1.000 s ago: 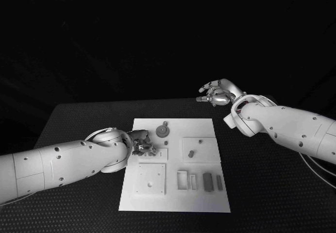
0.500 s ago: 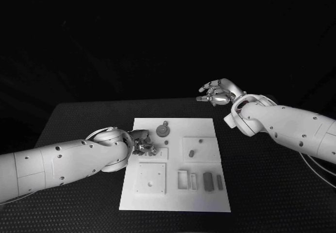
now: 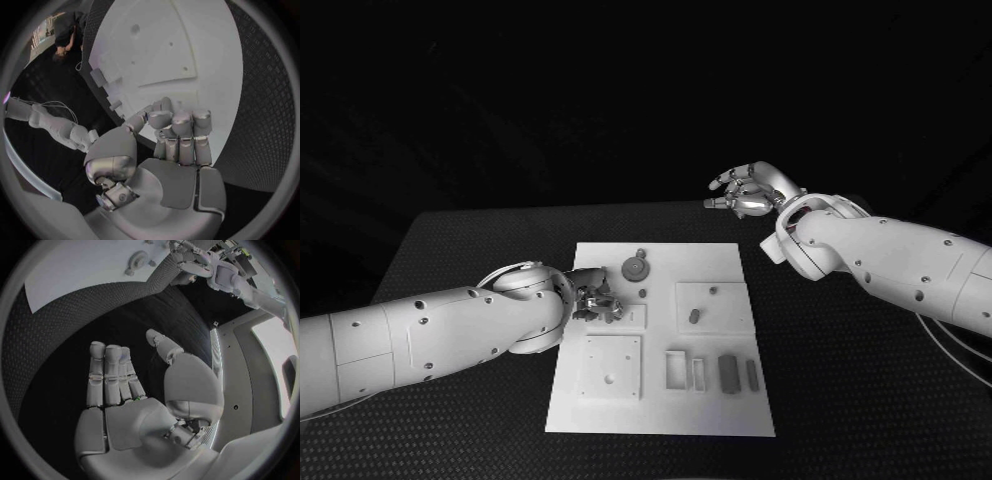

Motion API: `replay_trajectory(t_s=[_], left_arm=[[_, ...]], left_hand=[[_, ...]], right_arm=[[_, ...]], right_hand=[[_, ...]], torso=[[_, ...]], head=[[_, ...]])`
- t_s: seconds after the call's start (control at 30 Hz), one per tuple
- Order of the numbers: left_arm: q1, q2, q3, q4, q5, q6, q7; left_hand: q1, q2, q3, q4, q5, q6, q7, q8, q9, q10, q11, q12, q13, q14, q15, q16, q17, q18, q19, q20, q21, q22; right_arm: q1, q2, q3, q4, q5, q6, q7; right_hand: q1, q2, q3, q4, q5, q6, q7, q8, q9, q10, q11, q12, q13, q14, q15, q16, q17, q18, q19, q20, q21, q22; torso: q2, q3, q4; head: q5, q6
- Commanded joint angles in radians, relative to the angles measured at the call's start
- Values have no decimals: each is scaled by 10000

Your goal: Assemble the parts on the task board

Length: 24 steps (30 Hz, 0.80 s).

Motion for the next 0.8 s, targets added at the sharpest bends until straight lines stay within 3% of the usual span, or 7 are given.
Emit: replay_trajectory(t_s=[0.03, 0.4, 0.63, 0.8], left_arm=[[-46, 43, -28, 21, 135, 310, -38], [-38, -17, -21, 48, 254, 271, -56], [-17, 62, -6, -11, 605, 1101, -88], [6, 127, -3, -67, 761, 1156, -106]], left_hand=[[16, 91, 644, -226, 36, 1308, -826, 68, 12, -294, -371, 57, -14, 312, -266, 41, -17, 183, -74, -1270, 41, -11], [2, 110, 677, -226, 56, 1315, -836, 96, 25, -295, -381, 87, -20, 318, -269, 76, -31, 193, -74, -1274, 74, -25], [3, 118, 711, -231, 88, 1320, -845, 119, 35, -293, -390, 118, -22, 326, -273, 108, -42, 201, -73, -1279, 105, -35], [-10, 137, 740, -228, 168, 1309, -846, 134, 43, -301, -393, 142, -30, 324, -278, 129, -59, 206, -79, -1277, 130, -50]], right_arm=[[-1, 17, 5, -6, -11, 134, 37], [-3, 31, 5, -26, -11, 145, 36], [-5, 60, 5, -49, -11, 159, 32], [-6, 67, 5, -58, -11, 160, 30]], right_hand=[[8, 76, -46, 0, 51, -19, 75, 33, -13, -75, 6, 64, -18, -77, 25, 32, -14, 359, 18, 78, -37, 16], [22, 87, -47, -16, 59, -19, 75, 36, -16, -79, 6, 79, -36, -78, 25, 39, -21, 359, 20, 78, -42, 22], [29, 91, -48, -26, 62, -20, 75, 37, -18, -83, 7, 88, -47, -80, 25, 42, -26, 359, 21, 78, -45, 26], [34, 94, -48, -32, 64, -20, 75, 38, -19, -85, 7, 93, -54, -82, 25, 45, -29, 359, 21, 78, -47, 29]], torso=[[4, 1, -6], [-5, 10, 1], [6, 8, -13], [1, 14, -8]], head=[[-1, 0], [5, 3], [-4, -12], [-2, -25]])
